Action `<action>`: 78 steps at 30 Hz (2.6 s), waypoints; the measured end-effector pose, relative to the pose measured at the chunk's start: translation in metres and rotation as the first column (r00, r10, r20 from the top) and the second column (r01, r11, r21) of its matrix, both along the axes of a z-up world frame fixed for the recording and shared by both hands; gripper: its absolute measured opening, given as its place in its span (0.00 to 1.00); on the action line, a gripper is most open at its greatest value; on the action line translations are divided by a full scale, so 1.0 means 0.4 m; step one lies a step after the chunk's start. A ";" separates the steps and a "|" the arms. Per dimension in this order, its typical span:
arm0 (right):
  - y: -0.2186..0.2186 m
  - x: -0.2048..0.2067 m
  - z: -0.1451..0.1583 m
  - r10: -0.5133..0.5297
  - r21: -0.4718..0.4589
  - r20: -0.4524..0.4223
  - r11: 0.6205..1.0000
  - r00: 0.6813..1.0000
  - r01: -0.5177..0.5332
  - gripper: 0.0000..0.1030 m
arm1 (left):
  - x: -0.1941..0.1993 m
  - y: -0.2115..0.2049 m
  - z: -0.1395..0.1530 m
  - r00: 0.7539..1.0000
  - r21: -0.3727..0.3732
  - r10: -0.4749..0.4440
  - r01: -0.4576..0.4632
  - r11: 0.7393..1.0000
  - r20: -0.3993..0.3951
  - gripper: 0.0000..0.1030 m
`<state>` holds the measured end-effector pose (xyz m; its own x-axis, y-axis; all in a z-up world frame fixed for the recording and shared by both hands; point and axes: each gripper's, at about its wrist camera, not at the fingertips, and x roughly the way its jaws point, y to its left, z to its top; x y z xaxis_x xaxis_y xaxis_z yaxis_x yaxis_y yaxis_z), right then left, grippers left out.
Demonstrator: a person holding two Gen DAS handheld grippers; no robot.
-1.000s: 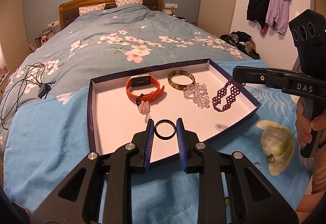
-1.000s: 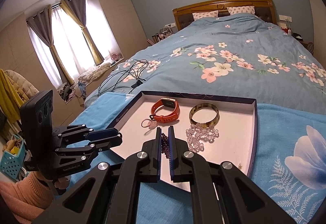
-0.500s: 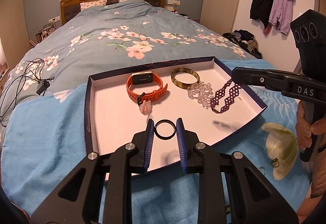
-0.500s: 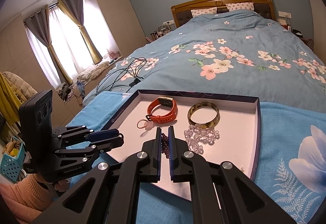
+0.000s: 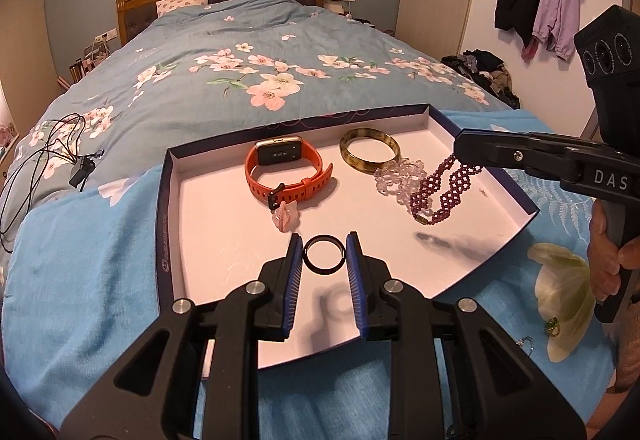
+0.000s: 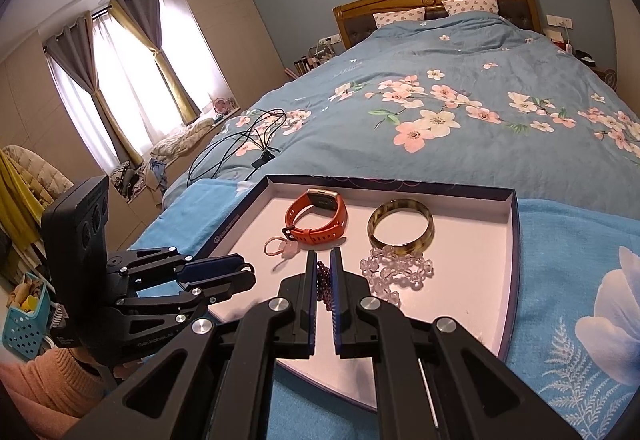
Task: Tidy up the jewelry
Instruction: 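Lower the purple bracelet and black ring into the box and open both tools, then move the left tool to the green bead ring while the right tool moves to the gold chain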
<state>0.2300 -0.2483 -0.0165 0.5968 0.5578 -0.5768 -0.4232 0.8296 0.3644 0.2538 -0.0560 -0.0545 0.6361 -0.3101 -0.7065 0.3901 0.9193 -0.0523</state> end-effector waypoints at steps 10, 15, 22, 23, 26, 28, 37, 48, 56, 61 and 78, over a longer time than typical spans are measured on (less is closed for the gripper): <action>0.004 0.030 -0.021 -0.002 0.011 -0.023 1.000 1.000 0.002 0.05 | 0.046 0.000 -0.024 0.999 0.008 0.015 -0.014 1.000 -0.036 0.22; -0.002 0.047 -0.036 -0.016 0.021 -0.050 1.000 0.999 0.017 0.05 | 0.068 -0.006 -0.036 0.999 0.015 0.021 -0.020 1.000 -0.048 0.22; -0.021 0.076 -0.057 -0.051 0.027 -0.083 0.998 0.995 0.054 0.05 | 0.096 -0.003 -0.057 0.996 0.010 0.030 -0.030 1.000 -0.087 0.22; -0.022 0.080 -0.059 -0.055 0.026 -0.087 0.998 0.995 0.057 0.05 | 0.100 -0.002 -0.060 0.995 0.009 0.031 -0.030 0.999 -0.091 0.22; -0.029 0.091 -0.067 -0.070 0.025 -0.098 0.997 0.993 0.073 0.05 | 0.109 -0.003 -0.065 0.995 0.006 0.032 -0.031 0.999 -0.098 0.22; -0.032 0.099 -0.074 -0.078 0.021 -0.106 0.997 0.991 0.081 0.05 | 0.116 -0.002 -0.067 0.994 0.005 0.032 -0.032 0.999 -0.102 0.22; -0.040 0.122 -0.093 -0.108 -0.002 -0.126 0.994 0.986 0.108 0.05 | 0.132 -0.004 -0.076 0.993 0.001 0.040 -0.040 0.999 -0.111 0.22; -0.053 0.111 -0.093 -0.142 -0.016 -0.122 0.990 0.982 0.141 0.14 | 0.120 0.011 -0.054 0.995 -0.009 0.049 -0.050 0.999 -0.082 0.32; -0.064 0.029 -0.039 -0.115 -0.026 -0.055 0.993 0.992 0.114 0.30 | 0.029 0.070 0.031 0.997 -0.052 0.082 -0.081 0.995 0.005 0.49; -0.048 -0.055 -0.001 -0.040 -0.060 -0.002 0.997 0.999 0.040 0.30 | -0.081 0.092 0.077 0.996 -0.064 0.045 -0.041 0.997 0.072 0.49; -0.084 -0.311 -0.087 -0.007 -0.204 -0.051 0.979 0.999 -0.004 0.31 | -0.340 0.074 -0.011 0.993 -0.085 -0.113 0.111 0.990 -0.017 0.48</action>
<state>0.1054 -0.2818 -0.0515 0.5645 0.4244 -0.7080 -0.4072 0.8892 0.2085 0.1178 -0.0265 -0.0591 0.5790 -0.4372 -0.6882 0.4882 0.8619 -0.1369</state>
